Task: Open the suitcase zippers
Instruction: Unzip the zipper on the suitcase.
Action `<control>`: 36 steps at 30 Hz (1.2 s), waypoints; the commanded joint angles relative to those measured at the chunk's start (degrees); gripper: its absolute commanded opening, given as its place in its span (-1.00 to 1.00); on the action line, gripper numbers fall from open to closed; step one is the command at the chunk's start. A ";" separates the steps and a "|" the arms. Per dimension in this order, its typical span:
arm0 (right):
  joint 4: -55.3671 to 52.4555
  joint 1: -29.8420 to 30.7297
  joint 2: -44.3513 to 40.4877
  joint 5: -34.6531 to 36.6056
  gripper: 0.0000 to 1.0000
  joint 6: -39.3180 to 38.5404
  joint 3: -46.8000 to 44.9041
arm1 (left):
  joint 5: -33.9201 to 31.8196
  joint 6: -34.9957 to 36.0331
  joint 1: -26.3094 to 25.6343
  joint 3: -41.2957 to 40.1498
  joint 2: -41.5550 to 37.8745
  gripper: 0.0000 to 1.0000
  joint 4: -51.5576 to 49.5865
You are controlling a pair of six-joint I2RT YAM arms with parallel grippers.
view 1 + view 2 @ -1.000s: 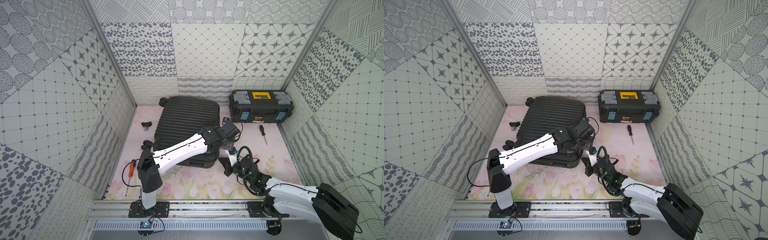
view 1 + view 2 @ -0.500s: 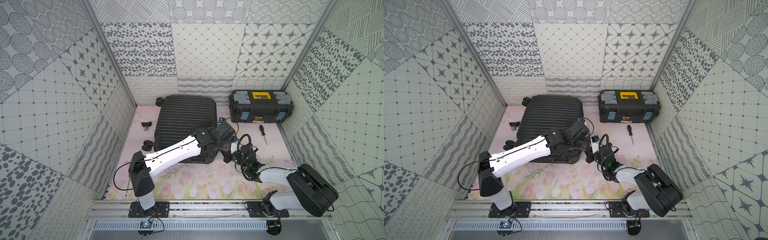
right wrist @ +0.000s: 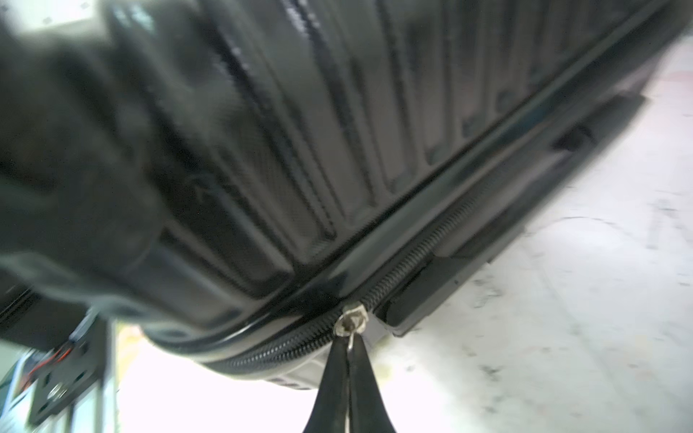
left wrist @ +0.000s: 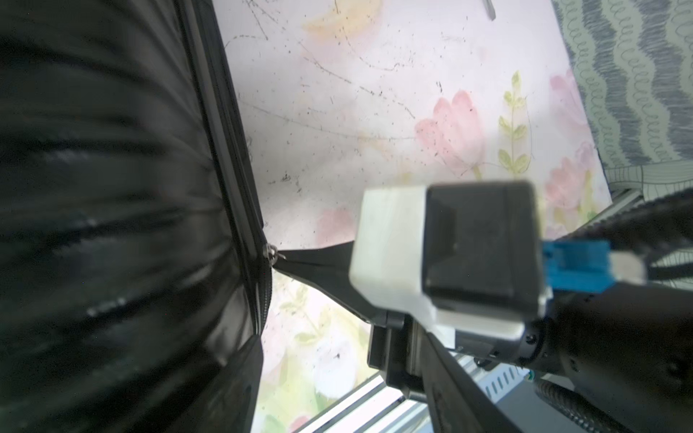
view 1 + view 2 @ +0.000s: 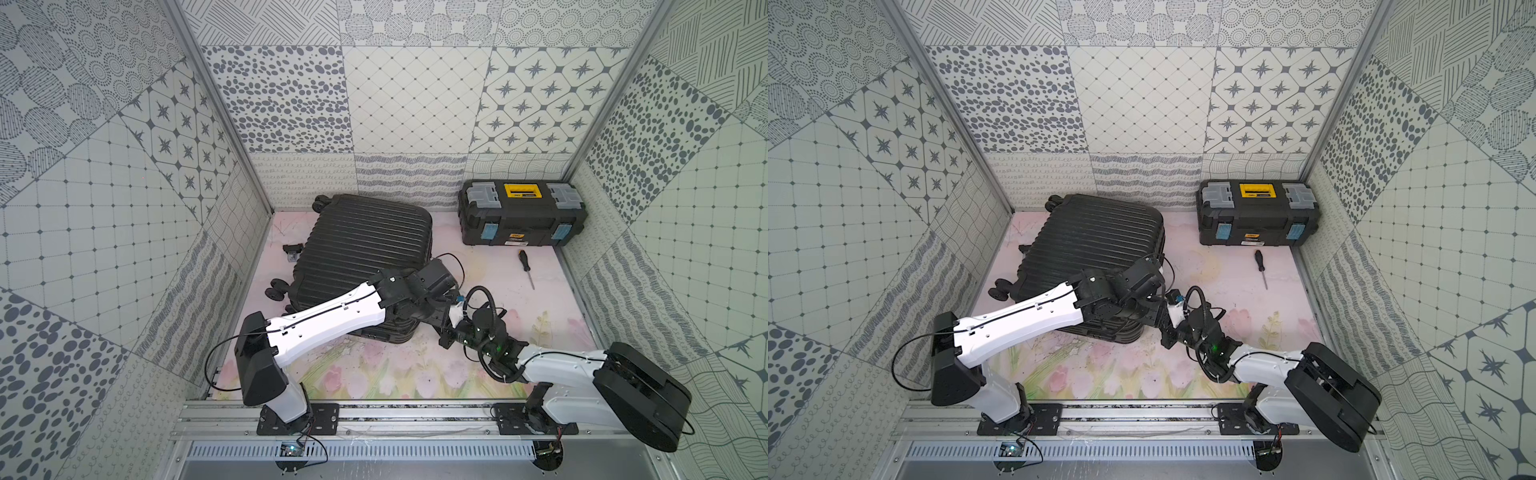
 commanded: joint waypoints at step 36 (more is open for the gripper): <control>-1.51 -16.65 9.24 3.17 -1.00 2.61 13.46 | -9.03 -3.90 1.29 -6.29 -8.37 0.40 -21.93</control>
